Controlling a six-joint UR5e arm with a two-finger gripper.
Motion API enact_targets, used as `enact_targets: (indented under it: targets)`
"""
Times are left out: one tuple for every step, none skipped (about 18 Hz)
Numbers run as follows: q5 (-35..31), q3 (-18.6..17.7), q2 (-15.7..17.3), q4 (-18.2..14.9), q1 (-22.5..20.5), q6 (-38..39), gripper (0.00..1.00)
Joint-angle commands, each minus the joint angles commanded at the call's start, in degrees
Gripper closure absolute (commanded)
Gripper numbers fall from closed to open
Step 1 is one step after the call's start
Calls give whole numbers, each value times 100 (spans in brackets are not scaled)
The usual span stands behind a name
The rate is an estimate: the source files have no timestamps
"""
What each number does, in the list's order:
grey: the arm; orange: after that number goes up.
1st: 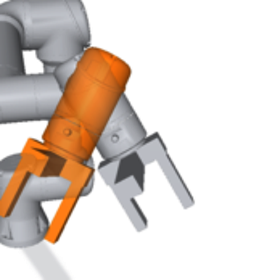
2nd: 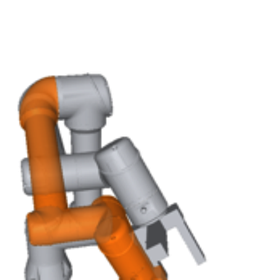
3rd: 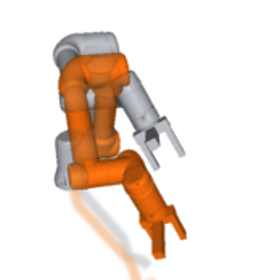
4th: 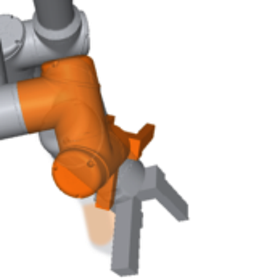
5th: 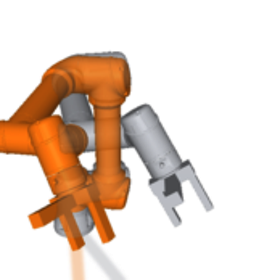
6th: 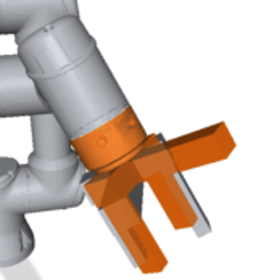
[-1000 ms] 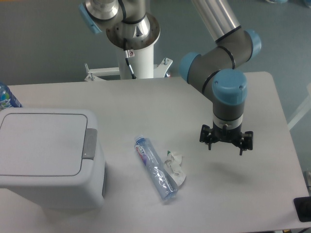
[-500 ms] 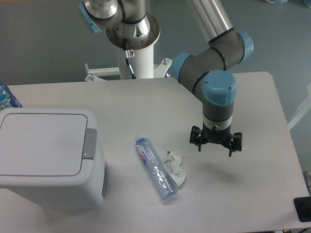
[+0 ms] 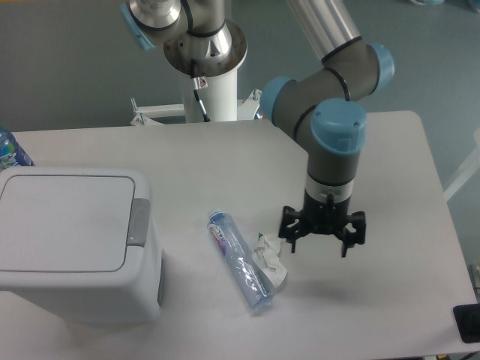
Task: Open the trash can
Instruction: 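Move the open gripper up and over toward the trash can lid, then lower the gripper onto the grey tab at the lid's edge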
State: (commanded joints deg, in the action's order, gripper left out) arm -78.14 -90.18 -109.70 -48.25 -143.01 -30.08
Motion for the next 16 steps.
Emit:
enact_targets:
  targets:
    - [35,44,158,0,71,185,0]
    - [148,105,281,-9,141,335,0]
    - [350,123,396,-9,203,537,0]
    - [552,132,527,-9,221,782,0]
    - [745,141,624,-9,221,976,0]
    - [947,150,704,-17,238,1135,0]
    - [1149,132,809,-26,247,1267,0]
    - [1299,141,888,-26,317,1364,0]
    - [1397,150,932,-35,387,1443,0]
    - [1458,141,985,-70,457,1479,0]
    - [1537,89,1047,-105,554,1514,0]
    - [1608,-25,1082,-158,668,1558,0]
    - [1582,-139,1178,-158,747,1558,0]
    - [1600,-236,1214,-158,774,1558,0]
    - [1608,-272,1205,-158,783,1567,0]
    - [1617,-316,1188,-158,783,1567,0]
